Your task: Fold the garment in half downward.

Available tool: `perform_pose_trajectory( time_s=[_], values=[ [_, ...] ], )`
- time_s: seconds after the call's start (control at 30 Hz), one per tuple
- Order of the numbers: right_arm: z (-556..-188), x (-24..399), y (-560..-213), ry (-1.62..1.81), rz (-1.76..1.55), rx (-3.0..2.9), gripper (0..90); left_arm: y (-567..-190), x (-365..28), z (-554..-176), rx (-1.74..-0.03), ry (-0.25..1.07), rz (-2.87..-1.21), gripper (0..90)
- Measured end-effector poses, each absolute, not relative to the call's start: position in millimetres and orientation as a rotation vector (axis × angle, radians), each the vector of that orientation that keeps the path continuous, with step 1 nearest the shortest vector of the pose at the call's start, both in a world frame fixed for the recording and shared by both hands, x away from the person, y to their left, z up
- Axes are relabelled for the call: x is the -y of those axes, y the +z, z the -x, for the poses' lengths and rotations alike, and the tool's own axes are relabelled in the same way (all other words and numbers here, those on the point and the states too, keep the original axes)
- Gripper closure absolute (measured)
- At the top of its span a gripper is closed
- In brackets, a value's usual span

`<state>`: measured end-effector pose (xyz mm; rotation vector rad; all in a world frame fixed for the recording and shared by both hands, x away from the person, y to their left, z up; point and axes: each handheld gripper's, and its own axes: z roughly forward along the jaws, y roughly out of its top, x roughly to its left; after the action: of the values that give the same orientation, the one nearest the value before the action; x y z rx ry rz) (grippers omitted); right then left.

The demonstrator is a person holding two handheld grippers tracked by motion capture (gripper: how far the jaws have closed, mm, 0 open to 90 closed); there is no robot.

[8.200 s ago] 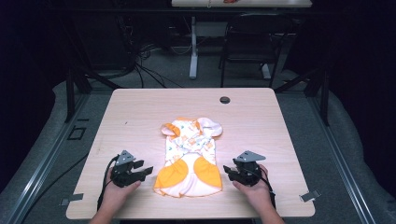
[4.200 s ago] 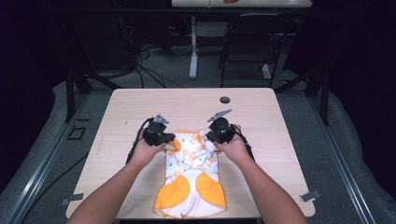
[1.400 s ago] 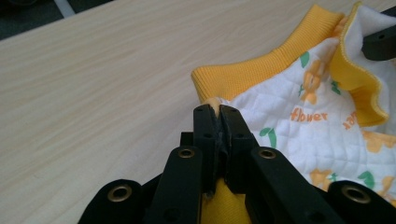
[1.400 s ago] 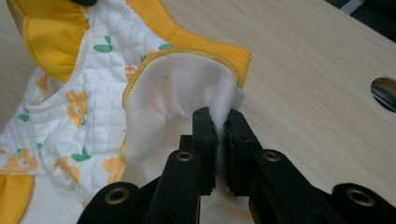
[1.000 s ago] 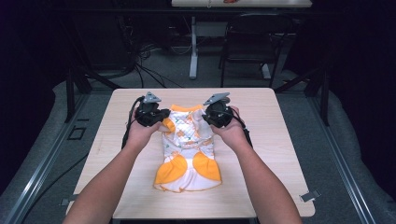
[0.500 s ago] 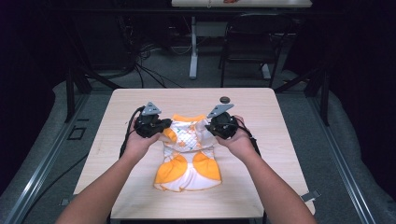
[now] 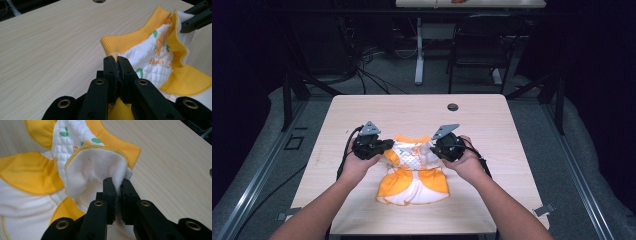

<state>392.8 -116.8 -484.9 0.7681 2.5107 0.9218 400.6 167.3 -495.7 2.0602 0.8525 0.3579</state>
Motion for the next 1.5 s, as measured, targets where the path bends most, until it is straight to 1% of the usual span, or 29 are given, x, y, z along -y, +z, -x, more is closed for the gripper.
perform_pose_trajectory(
  time_s=[0.4,0.63,0.83,0.9,0.93,1.0,1.07,1.1,1.2,1.23,1.27,1.37,1.4,1.43,1.47,1.5],
  values=[
    [-377,123,-507,0.967,-0.799,-2.550,83.2,-520,-170,-381,-0.833,0.273,-2.064,85.8],
    [-368,127,-518,0.996,-0.817,-2.560,82.5,-528,-170,-372,-0.822,0.257,-2.067,85.1],
    [-358,130,-524,0.999,-0.808,-2.575,81.1,-534,-170,-361,-0.813,0.236,-2.061,84.7],
    [-355,130,-527,1.007,-0.806,-2.577,78.9,-536,-170,-358,-0.816,0.228,-2.056,84.5],
    [-353,131,-528,1.016,-0.807,-2.577,75.5,-537,-171,-356,-0.811,0.222,-2.061,83.6],
    [-349,132,-529,1.027,-0.805,-2.577,74.2,-538,-172,-351,-0.807,0.230,-2.069,81.9],
    [-345,133,-528,1.044,-0.820,-2.578,70.7,-537,-173,-347,-0.805,0.222,-2.072,78.8],
    [-345,133,-528,1.044,-0.820,-2.578,70.7,-537,-173,-347,-0.805,0.222,-2.072,76.7],
    [-340,138,-519,1.098,-0.833,-2.572,64.8,-529,-176,-343,-0.815,0.216,-2.050,69.9],
    [-340,138,-519,1.098,-0.833,-2.572,64.8,-529,-176,-343,-0.815,0.216,-2.050,69.1],
    [-338,141,-512,1.134,-0.842,-2.561,62.7,-524,-178,-342,-0.815,0.217,-2.043,69.1],
    [-337,143,-506,1.177,-0.852,-2.542,62.6,-520,-178,-342,-0.817,0.231,-2.040,69.4],
    [-337,144,-503,1.198,-0.862,-2.537,62.9,-518,-179,-342,-0.822,0.236,-2.040,70.9],
    [-337,145,-499,1.223,-0.874,-2.514,68.1,-517,-179,-343,-0.837,0.231,-2.034,76.1],
    [-338,145,-498,1.216,-0.877,-2.510,72.0,-517,-179,-344,-0.842,0.228,-2.039,79.0],
    [-338,145,-498,1.216,-0.877,-2.510,72.0,-517,-179,-344,-0.842,0.228,-2.039,82.2]
  ],
)
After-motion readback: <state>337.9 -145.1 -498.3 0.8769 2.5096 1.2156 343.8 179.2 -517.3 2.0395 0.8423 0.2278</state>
